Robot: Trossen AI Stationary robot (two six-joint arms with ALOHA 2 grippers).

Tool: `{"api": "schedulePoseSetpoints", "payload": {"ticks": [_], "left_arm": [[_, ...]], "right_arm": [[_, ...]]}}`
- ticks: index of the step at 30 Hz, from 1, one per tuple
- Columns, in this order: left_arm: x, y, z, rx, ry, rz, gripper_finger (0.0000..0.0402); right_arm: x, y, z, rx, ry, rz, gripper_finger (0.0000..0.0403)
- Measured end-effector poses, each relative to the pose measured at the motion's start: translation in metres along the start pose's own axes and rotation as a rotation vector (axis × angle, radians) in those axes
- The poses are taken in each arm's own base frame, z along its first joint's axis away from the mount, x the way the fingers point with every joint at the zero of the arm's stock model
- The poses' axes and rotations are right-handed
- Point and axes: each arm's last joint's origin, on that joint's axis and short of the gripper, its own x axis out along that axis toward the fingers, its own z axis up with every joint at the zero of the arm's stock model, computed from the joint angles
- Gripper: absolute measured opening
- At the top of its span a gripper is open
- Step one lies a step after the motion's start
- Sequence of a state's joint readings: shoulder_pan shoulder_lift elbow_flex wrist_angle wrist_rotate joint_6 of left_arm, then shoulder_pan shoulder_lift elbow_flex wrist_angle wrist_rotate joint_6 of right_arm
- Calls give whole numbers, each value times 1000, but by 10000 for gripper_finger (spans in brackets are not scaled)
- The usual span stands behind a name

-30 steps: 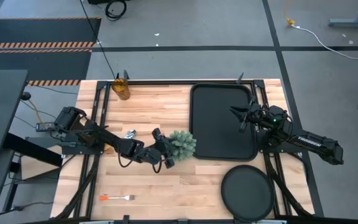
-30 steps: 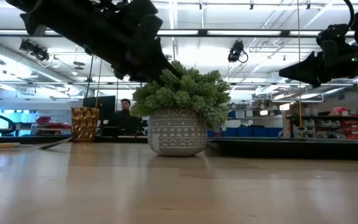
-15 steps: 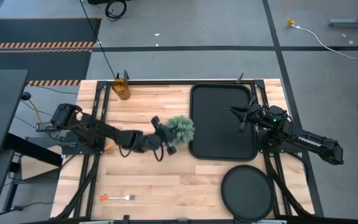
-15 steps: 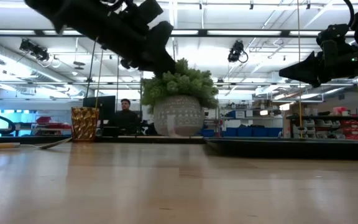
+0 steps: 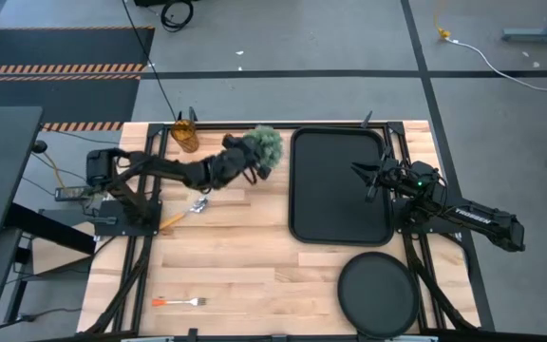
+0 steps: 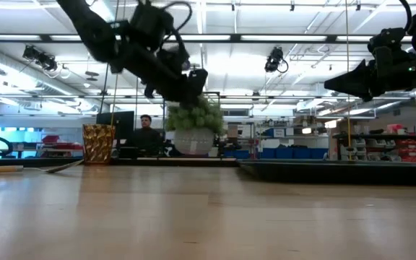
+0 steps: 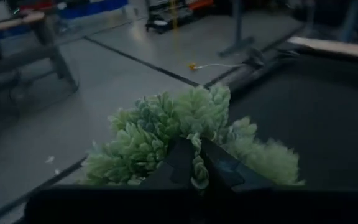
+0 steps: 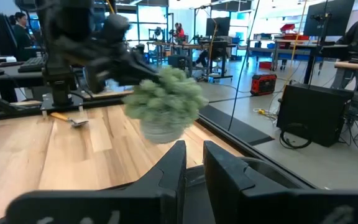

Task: Pick and place plate/cup/fork/spoon on tray
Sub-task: Move the flower pot to the top of the table

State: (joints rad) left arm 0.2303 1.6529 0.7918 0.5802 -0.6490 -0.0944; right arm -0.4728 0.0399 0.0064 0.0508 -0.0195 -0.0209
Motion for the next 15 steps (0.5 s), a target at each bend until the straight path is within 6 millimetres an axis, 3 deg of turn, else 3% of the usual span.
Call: {"api": "schedulePoseSetpoints", "payload": {"ticks": [7,15], "left_arm": [[45,20,-11,-68,2,14,22],[100,6,1,-24,97,-59,22]], "right_arm": [[0,0,0,0,0,0,61],[0,0,0,0,0,0,61]]}}
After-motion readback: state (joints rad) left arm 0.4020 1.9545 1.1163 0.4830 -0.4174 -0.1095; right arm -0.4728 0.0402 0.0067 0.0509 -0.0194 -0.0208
